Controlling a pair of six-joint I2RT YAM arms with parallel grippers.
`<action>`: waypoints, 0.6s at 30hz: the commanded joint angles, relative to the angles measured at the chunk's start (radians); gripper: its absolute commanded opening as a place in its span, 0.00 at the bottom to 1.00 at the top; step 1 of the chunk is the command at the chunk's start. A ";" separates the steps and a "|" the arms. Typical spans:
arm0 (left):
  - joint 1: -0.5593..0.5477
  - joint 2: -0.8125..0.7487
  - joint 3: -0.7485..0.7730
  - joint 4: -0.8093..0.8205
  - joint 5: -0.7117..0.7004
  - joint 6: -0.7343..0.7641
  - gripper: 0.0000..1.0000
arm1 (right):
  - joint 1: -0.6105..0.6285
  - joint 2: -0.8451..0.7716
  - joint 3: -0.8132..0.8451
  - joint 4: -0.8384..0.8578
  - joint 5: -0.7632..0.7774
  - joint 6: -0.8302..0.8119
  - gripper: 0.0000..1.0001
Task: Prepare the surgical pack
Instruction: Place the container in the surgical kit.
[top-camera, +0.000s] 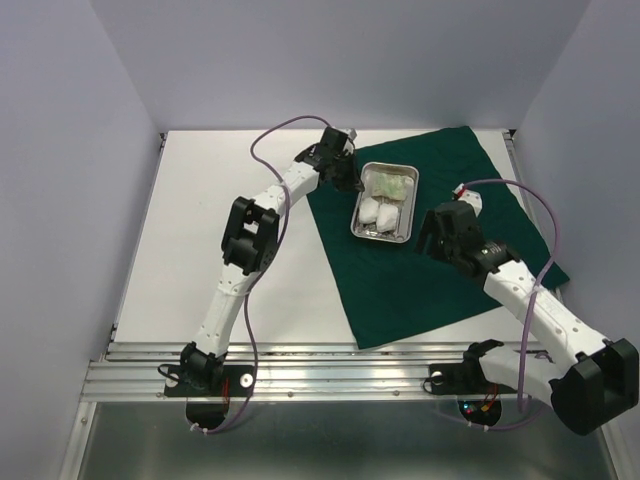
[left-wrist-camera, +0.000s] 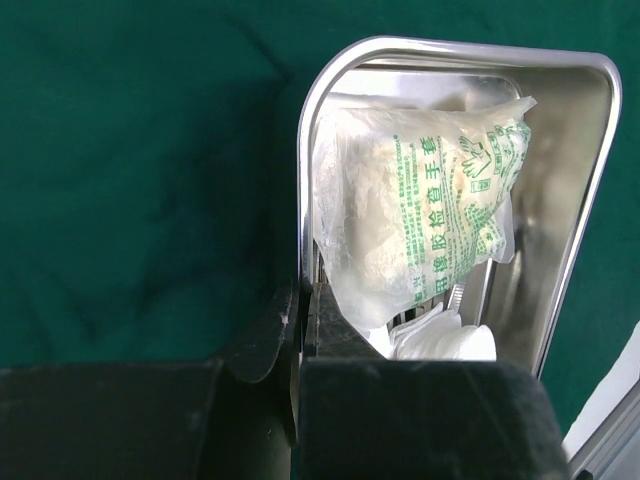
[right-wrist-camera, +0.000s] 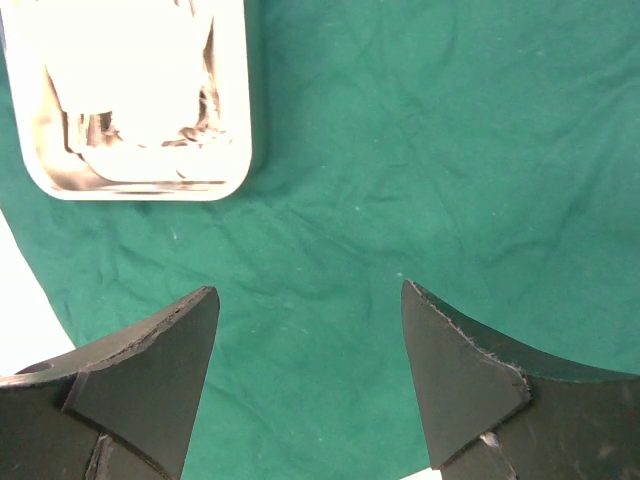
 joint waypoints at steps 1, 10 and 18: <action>-0.028 -0.024 0.126 0.075 0.012 -0.052 0.00 | -0.006 -0.035 0.017 -0.029 0.046 0.011 0.79; -0.051 0.025 0.178 0.057 -0.025 0.016 0.00 | -0.006 -0.058 0.002 -0.034 0.049 0.018 0.79; -0.021 0.054 0.249 -0.034 0.029 0.187 0.00 | -0.006 -0.066 -0.005 -0.043 0.049 0.025 0.79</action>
